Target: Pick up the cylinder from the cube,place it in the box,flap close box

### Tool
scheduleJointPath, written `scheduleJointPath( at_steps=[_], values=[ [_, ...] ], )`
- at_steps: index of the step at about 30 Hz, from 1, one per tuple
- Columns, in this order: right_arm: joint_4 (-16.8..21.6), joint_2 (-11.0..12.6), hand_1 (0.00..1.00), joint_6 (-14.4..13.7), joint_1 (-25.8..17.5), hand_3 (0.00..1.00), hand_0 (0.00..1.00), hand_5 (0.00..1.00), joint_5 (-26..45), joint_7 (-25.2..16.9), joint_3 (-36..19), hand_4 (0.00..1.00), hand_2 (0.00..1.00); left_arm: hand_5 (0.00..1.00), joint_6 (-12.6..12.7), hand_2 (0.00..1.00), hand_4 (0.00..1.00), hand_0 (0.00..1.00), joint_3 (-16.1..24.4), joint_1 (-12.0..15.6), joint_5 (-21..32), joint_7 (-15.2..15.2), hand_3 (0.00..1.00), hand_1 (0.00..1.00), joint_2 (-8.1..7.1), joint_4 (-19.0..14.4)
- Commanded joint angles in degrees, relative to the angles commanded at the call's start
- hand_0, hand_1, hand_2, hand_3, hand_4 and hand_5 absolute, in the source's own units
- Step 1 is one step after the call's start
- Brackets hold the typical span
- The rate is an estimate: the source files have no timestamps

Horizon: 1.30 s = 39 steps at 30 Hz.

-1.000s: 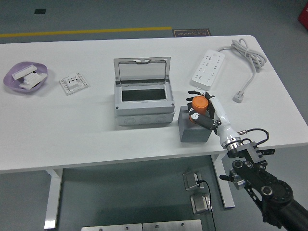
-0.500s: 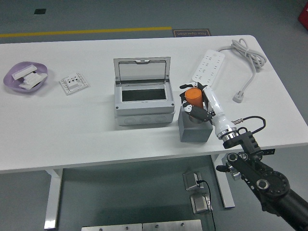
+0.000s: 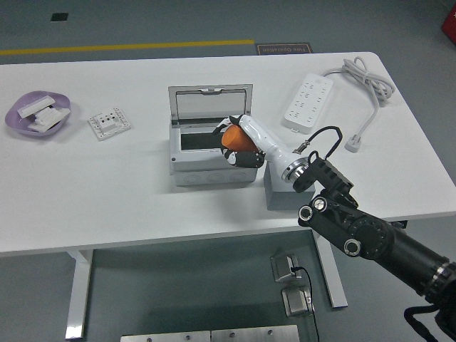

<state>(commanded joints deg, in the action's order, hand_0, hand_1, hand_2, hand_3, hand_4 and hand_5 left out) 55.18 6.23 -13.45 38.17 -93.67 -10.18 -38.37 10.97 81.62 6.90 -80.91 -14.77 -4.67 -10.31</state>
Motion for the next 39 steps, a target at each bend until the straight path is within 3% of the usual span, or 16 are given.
scheduleJointPath(
  at_steps=[6,13,18,24,25,30,31,36,37,39],
  values=[
    [-5.3,-2.4,0.221,2.0,7.3,0.339,0.002,0.002,-5.5,1.4,4.3,0.002,0.436,0.253,0.0,0.608,0.655,0.633,0.3,-0.2,-0.6,-0.3,0.612,0.647,-0.65,0.0],
    [-12.8,-6.1,0.246,2.8,13.5,0.342,0.002,0.002,-6.0,-1.0,8.1,0.002,0.444,0.253,-0.1,0.609,0.655,0.632,-0.9,-1.0,0.1,-0.3,0.612,0.648,-1.4,0.0],
    [-17.0,-6.2,0.246,4.8,15.7,0.342,0.002,0.002,-7.8,-2.6,9.1,0.002,0.444,0.253,-0.1,0.609,0.655,0.632,-1.7,-1.6,0.5,-0.5,0.612,0.648,-1.81,0.0],
    [-20.2,-6.2,0.278,5.3,17.0,0.368,0.029,0.002,-10.7,-3.9,8.7,0.002,0.454,0.253,-0.1,0.609,0.656,0.632,-3.1,-2.3,1.5,-0.3,0.613,0.648,-2.04,0.0],
    [-20.5,-6.2,0.55,5.2,17.1,0.687,0.344,0.107,-10.7,-4.1,8.6,0.373,0.639,0.254,-0.1,0.609,0.655,0.632,-3.0,-2.4,1.4,-0.3,0.613,0.648,-2.05,0.0],
    [-21.4,-6.2,0.55,4.7,17.3,0.687,0.344,0.107,-10.2,-5.0,8.3,0.373,0.639,0.254,-0.1,0.609,0.655,0.632,-2.7,-2.5,0.7,-0.5,0.613,0.648,-2.08,0.0],
    [-21.5,-6.2,0.746,4.6,17.3,0.931,0.771,0.29,-10.1,-5.1,8.1,0.803,0.8,0.253,-0.1,0.609,0.656,0.631,-2.7,-2.6,0.7,-0.5,0.613,0.647,-2.07,0.0],
    [-21.6,-6.2,0.746,4.2,17.3,0.931,0.771,0.29,-10.1,-5.3,7.7,0.803,0.8,0.253,-0.1,0.609,0.656,0.631,-3.5,-3.3,1.1,-0.4,0.613,0.647,-2.05,0.0],
    [-21.6,-6.2,0.809,4.1,17.3,0.998,0.846,0.36,-10.0,-5.4,7.7,0.888,0.877,0.253,-0.2,0.609,0.655,0.631,-3.8,-3.4,1.3,-0.4,0.613,0.648,-2.03,0.0],
    [-21.6,-6.2,0.809,4.0,17.2,0.998,0.846,0.36,-9.7,-5.4,7.7,0.888,0.877,0.253,-0.2,0.609,0.655,0.631,-4.0,-3.6,1.3,-0.4,0.613,0.648,-2.0,0.0]
  ],
)
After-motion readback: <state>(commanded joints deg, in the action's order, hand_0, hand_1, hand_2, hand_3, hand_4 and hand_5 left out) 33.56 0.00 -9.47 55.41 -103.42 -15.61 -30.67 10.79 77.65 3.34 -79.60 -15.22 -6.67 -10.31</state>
